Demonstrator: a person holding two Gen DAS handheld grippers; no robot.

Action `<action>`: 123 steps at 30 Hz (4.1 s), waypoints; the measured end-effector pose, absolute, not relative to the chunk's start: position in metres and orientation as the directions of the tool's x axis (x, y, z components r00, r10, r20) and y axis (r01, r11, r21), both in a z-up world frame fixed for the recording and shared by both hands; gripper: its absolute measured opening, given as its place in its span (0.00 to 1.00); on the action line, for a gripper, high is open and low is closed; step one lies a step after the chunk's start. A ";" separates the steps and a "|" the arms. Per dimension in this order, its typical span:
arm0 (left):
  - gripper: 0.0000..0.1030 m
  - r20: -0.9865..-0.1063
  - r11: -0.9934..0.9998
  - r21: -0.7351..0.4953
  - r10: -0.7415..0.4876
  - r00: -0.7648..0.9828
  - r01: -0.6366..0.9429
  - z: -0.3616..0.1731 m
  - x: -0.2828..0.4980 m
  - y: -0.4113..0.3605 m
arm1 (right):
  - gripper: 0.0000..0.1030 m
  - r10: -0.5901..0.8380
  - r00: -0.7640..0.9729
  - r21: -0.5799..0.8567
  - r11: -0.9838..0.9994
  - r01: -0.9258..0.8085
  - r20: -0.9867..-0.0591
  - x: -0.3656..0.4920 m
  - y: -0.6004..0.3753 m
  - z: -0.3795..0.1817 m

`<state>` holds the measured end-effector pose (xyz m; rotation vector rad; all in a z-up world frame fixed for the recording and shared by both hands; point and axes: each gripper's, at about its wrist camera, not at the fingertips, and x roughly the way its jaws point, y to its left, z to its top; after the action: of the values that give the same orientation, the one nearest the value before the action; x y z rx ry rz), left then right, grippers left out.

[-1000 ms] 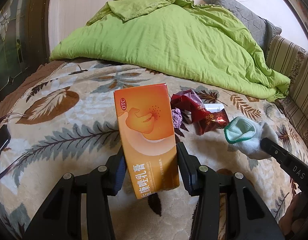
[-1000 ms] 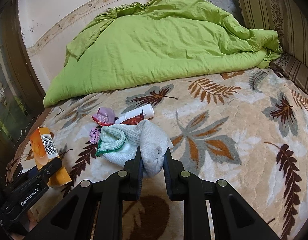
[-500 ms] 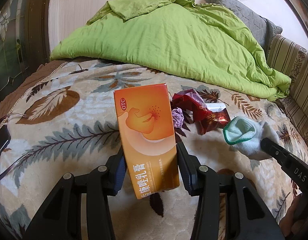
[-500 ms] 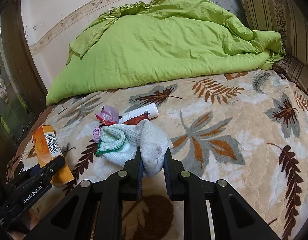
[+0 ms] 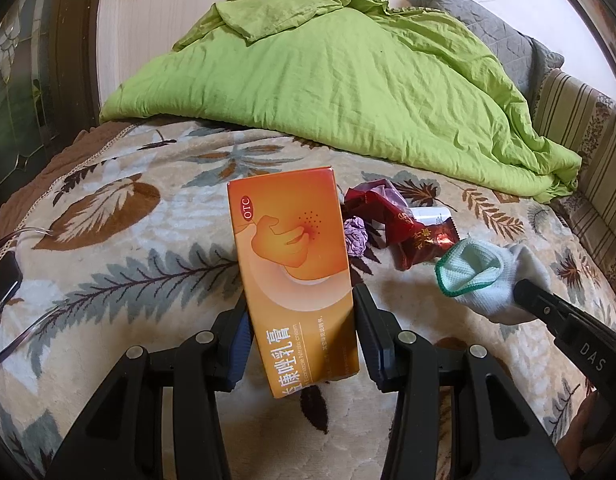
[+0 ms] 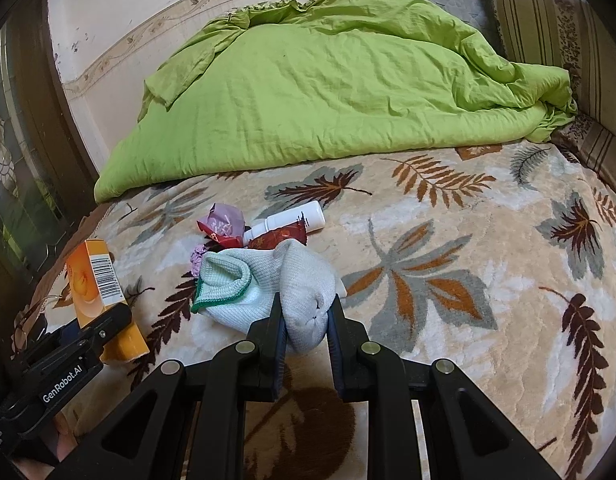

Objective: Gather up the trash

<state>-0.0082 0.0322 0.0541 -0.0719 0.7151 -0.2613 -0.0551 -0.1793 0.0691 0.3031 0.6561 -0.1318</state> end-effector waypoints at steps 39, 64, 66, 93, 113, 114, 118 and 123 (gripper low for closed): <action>0.44 -0.629 0.966 -0.145 -0.258 0.733 0.215 0.060 -0.010 0.032 | 0.19 -0.024 0.791 0.257 0.939 0.227 -0.612 -0.059 -0.187 0.072; 0.44 -0.632 0.956 -0.144 -0.287 0.720 0.255 0.060 -0.013 0.023 | 0.19 -0.012 0.780 0.278 0.931 0.238 -0.626 -0.055 -0.191 0.068; 0.44 -0.628 0.958 -0.136 -0.281 0.726 0.254 0.060 -0.014 0.023 | 0.19 -0.021 0.783 0.263 0.936 0.234 -0.621 -0.057 -0.188 0.069; 0.44 -0.640 0.958 -0.123 -0.277 0.717 0.261 0.055 -0.012 0.020 | 0.19 -0.018 0.785 0.270 0.934 0.234 -0.619 -0.056 -0.189 0.070; 0.45 -0.637 0.925 -0.085 -0.336 0.694 0.370 0.081 -0.089 0.005 | 0.20 -0.013 0.819 0.326 0.914 0.243 -0.574 -0.150 -0.193 0.092; 0.45 -0.640 0.920 -0.077 -0.341 0.689 0.384 0.082 -0.097 0.004 | 0.20 -0.006 0.823 0.334 0.912 0.238 -0.568 -0.160 -0.193 0.094; 0.45 -0.645 0.898 -0.067 -0.372 0.667 0.435 0.089 -0.121 -0.003 | 0.20 0.012 0.829 0.334 0.919 0.211 -0.559 -0.200 -0.194 0.107; 0.45 -0.646 0.836 -0.072 -0.456 0.613 0.545 0.104 -0.150 -0.032 | 0.20 -0.018 0.837 0.357 0.899 0.252 -0.547 -0.258 -0.219 0.122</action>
<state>-0.1498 -0.0316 0.1040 0.1358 0.7045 -0.5786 -0.2575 -0.2194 0.1223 0.4342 0.5652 -0.1478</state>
